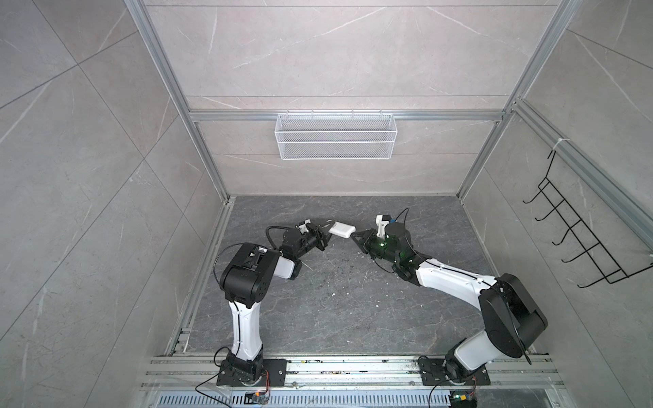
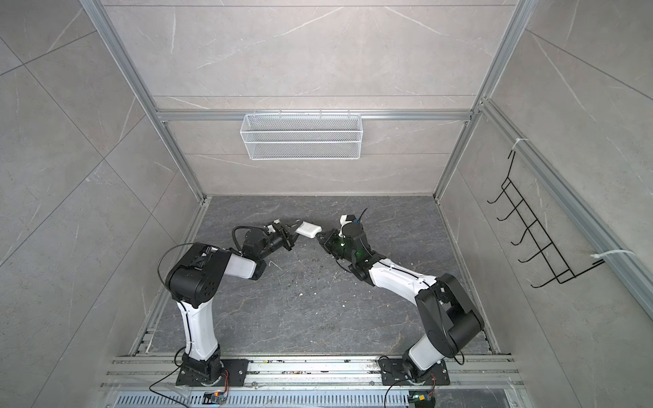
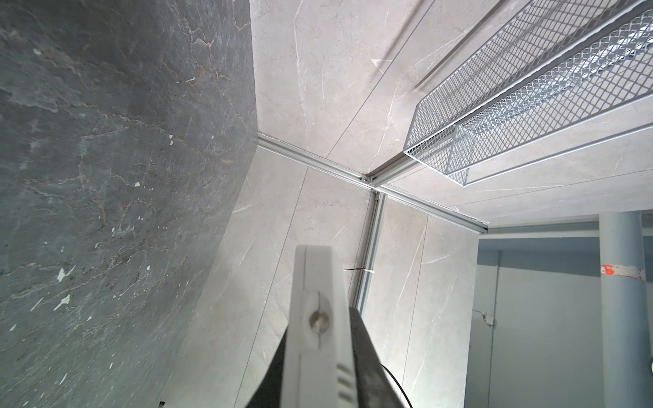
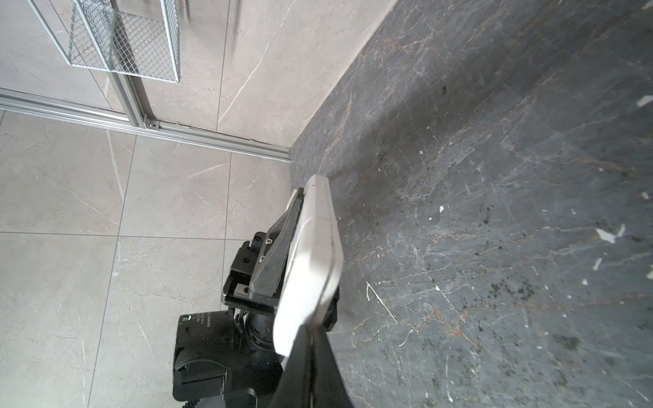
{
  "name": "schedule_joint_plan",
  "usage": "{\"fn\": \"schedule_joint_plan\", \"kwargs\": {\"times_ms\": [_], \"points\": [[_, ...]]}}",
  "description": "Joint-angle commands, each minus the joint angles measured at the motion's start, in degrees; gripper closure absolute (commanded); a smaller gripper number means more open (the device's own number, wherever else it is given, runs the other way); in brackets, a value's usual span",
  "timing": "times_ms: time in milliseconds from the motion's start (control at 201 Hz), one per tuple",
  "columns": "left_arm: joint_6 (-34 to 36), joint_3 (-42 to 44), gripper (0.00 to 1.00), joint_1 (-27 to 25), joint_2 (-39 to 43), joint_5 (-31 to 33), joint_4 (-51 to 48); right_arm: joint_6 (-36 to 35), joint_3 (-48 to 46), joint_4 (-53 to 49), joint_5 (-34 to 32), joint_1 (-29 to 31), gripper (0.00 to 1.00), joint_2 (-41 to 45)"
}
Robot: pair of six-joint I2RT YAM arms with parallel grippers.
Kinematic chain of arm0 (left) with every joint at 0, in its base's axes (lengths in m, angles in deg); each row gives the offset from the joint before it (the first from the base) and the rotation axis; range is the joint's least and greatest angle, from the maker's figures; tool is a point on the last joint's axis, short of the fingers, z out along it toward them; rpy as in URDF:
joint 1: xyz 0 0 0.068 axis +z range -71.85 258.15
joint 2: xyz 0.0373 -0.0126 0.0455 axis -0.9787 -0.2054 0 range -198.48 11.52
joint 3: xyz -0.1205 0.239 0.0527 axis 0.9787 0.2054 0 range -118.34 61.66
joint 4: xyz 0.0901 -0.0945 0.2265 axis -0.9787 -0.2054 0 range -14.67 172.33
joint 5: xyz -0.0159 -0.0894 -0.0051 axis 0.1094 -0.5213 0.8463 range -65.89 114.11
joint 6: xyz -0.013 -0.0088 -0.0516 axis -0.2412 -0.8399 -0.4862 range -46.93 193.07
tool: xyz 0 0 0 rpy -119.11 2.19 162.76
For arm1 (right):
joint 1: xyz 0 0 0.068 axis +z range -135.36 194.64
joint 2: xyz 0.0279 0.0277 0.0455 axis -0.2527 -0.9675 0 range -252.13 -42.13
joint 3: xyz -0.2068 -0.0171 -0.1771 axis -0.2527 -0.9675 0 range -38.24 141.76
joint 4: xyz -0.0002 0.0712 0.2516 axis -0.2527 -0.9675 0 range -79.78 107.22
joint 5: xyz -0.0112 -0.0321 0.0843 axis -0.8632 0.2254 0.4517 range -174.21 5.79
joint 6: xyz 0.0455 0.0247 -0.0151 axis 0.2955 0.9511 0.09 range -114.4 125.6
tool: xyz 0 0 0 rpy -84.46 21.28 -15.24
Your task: Load the batteries into the remote control
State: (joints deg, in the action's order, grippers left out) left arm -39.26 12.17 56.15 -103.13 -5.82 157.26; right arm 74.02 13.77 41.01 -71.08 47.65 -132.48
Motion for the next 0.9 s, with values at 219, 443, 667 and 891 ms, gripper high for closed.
{"fn": "schedule_joint_plan", "kwargs": {"times_ms": [219,443,667,891], "points": [[-0.7,-0.7,1.0,0.5,5.2,-3.0,6.1,-1.3,-1.3,-5.4,-1.3,0.2,0.89,3.5],[-0.3,-0.2,1.0,1.1,4.7,-3.0,6.1,0.4,-3.6,-1.3,-1.1,0.0,0.52,7.2],[0.0,-0.1,1.0,1.0,4.5,-3.2,6.2,3.8,-1.6,1.8,1.2,0.0,0.46,4.8],[0.3,0.4,1.0,1.0,4.7,-3.9,6.2,7.5,0.4,7.1,2.3,0.1,0.52,0.6]]}}
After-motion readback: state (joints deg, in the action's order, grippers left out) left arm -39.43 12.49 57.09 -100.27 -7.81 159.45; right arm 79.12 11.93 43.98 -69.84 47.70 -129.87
